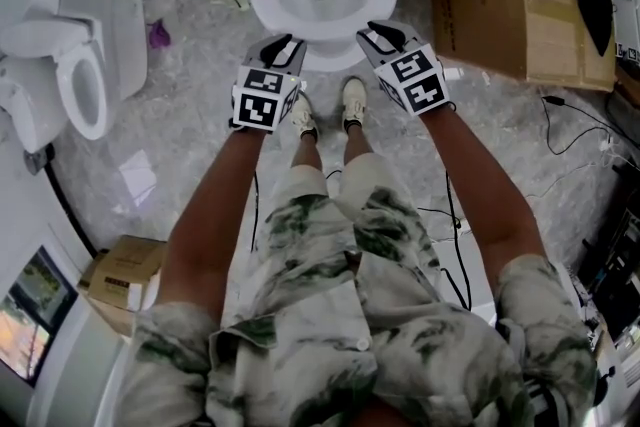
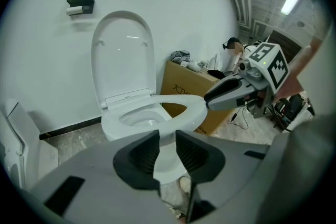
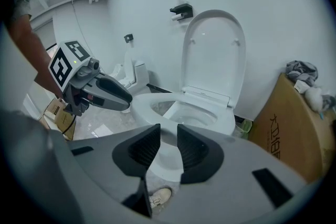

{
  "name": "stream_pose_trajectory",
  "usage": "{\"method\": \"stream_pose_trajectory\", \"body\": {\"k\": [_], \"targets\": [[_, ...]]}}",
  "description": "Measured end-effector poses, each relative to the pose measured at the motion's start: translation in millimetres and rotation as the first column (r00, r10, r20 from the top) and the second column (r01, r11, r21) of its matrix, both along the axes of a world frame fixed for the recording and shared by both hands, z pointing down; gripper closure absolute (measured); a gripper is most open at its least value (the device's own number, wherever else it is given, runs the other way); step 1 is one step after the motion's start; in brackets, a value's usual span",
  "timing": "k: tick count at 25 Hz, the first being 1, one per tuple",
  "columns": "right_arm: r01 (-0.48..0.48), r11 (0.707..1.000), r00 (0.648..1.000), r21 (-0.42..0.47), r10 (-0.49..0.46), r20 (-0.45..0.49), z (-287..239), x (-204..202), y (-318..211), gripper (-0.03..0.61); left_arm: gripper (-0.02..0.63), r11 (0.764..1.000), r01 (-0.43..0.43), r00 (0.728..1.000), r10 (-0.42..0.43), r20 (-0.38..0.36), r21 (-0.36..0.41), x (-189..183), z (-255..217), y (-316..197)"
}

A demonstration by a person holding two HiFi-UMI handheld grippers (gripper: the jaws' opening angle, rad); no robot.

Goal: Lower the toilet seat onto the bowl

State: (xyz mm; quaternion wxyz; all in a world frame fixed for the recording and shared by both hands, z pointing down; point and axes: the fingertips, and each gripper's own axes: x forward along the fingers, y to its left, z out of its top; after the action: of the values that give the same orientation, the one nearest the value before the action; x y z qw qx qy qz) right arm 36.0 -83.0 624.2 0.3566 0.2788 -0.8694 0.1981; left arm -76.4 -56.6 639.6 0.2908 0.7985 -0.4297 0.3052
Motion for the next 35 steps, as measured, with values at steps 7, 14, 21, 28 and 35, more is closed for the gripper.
{"method": "stream_pose_trajectory", "body": {"k": [7,14,21,28,35], "targets": [[-0.008,1.0,1.0,-0.024,0.008,-0.005,16.4,2.1,10.2,0.456,0.512,1.0,-0.017,1.0,0.017,0.001,-0.024,1.4,18.1,10.9],[-0.018,0.999,1.0,-0.044,0.018,-0.01,34.2,4.1,20.0,0.456,0.512,0.999,-0.025,1.0,0.025,0.003,-0.046,4.4,34.8,20.6],[-0.03,0.998,1.0,-0.06,0.03,-0.009,52.7,5.7,29.3,0.456,0.512,0.997,-0.028,1.0,0.028,0.011,-0.069,6.8,51.6,29.8],[-0.036,0.996,0.999,-0.08,0.035,-0.013,70.5,8.3,36.2,0.457,0.512,0.995,-0.031,0.999,0.033,0.018,-0.099,9.6,69.1,36.8],[-0.039,0.994,0.999,-0.106,0.036,-0.031,92.5,9.2,48.3,0.459,0.512,0.991,-0.039,0.999,0.043,0.026,-0.126,9.9,90.9,48.3]]}}
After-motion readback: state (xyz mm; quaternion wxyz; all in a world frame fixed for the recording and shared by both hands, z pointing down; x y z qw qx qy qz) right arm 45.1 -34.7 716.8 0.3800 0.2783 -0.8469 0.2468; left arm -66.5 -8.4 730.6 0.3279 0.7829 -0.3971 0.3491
